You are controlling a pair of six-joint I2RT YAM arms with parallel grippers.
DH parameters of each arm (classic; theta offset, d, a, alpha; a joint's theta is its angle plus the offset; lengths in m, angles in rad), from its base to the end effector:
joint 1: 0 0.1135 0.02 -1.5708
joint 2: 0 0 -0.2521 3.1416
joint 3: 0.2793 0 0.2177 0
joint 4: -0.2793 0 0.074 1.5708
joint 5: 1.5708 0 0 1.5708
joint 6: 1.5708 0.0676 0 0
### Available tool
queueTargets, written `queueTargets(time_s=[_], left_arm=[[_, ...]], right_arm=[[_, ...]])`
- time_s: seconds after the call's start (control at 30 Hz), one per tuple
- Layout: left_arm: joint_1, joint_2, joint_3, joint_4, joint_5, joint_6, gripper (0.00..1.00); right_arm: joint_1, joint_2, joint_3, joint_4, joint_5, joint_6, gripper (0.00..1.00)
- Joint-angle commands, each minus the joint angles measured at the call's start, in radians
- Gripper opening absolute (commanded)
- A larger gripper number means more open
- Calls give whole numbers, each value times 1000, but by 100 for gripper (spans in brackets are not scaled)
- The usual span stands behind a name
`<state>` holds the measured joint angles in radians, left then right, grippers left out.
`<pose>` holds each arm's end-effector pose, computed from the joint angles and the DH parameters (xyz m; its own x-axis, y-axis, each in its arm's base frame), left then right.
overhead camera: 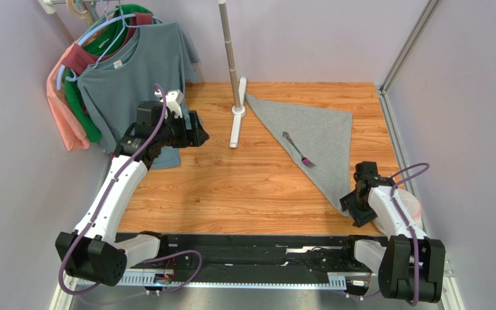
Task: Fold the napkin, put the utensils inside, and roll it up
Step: Fold the napkin
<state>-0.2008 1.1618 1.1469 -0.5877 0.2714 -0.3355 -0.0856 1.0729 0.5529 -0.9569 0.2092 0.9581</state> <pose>0.2360 -0.0665 0.3228 -0.6590 -0.1896 -0.7279 0.2030 0.8870 -0.4147 0.1225 -0.0246 0.1436 -0.4861 0.8449 -0.2231 0.8708 0.4899 -0.0422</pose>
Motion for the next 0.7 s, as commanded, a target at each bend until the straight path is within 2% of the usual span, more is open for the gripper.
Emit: queueTargets(time_s=[0.0, 0.3, 0.67], left_arm=[[11, 6, 28, 3, 6, -11, 88], [12, 6, 27, 8, 15, -19, 88], [14, 1, 22, 12, 26, -22, 88]], right_arm=[[-8, -16, -11, 29, 24, 56, 60], [-20, -165, -36, -97, 114, 117, 54], [-31, -111, -39, -23, 76, 93, 50]])
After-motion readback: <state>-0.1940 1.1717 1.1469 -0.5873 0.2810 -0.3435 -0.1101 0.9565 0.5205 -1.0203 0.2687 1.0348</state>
